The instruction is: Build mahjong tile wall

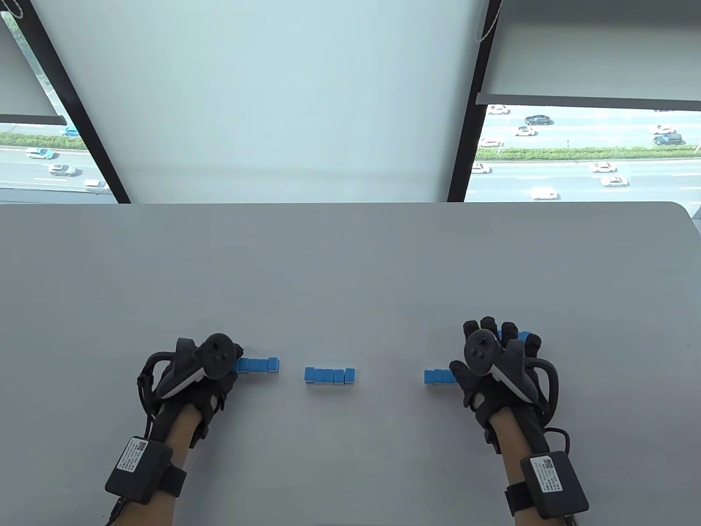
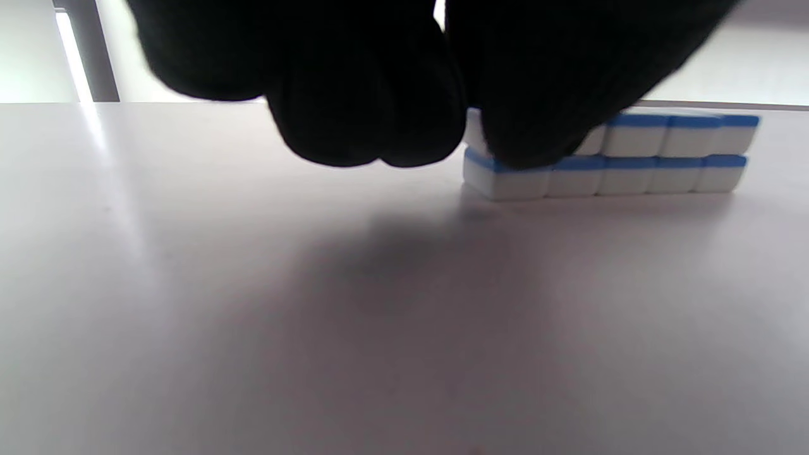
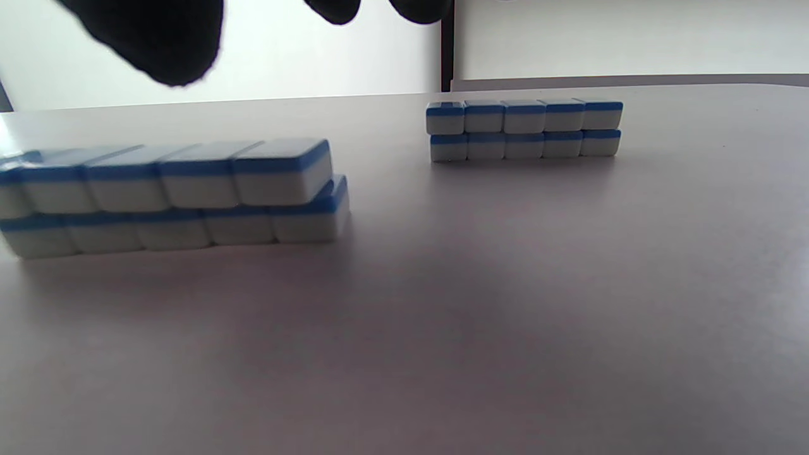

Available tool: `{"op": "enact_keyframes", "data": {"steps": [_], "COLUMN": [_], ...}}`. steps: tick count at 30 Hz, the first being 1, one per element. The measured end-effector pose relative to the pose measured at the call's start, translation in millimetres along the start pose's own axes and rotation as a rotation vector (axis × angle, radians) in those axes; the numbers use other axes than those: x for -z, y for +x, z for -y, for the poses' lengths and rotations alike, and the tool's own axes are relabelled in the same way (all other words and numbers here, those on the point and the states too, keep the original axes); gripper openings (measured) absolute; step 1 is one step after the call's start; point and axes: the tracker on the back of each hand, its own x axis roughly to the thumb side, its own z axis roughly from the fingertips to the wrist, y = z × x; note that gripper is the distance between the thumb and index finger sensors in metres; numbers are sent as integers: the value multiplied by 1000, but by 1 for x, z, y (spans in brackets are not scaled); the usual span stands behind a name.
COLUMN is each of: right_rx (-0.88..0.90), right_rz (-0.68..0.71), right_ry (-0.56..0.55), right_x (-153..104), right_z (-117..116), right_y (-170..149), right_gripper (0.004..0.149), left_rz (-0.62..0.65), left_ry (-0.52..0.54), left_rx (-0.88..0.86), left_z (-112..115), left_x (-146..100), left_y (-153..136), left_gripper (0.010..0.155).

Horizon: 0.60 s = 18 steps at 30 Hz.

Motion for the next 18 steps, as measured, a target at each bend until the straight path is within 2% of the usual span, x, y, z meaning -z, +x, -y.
{"op": "enact_keyframes", "data": {"steps": [6, 14, 18], "right_rx": [8, 18, 25], "right_rz": [-8, -15, -14], "right_ry": [2, 7, 5], "right_x": [0, 0, -1], "right_z": [1, 1, 2], "right_y": [-3, -5, -6], "right_gripper": [79, 79, 79], "left_rz": [-13, -27, -36], "left_ry": [-31, 89, 105], "left_rx": [-23, -95, -142], "left_z": [-7, -46, -62], "left_x": [-1, -1, -5], "left_y": [-1, 3, 4], "left_gripper": [60, 62, 66]}}
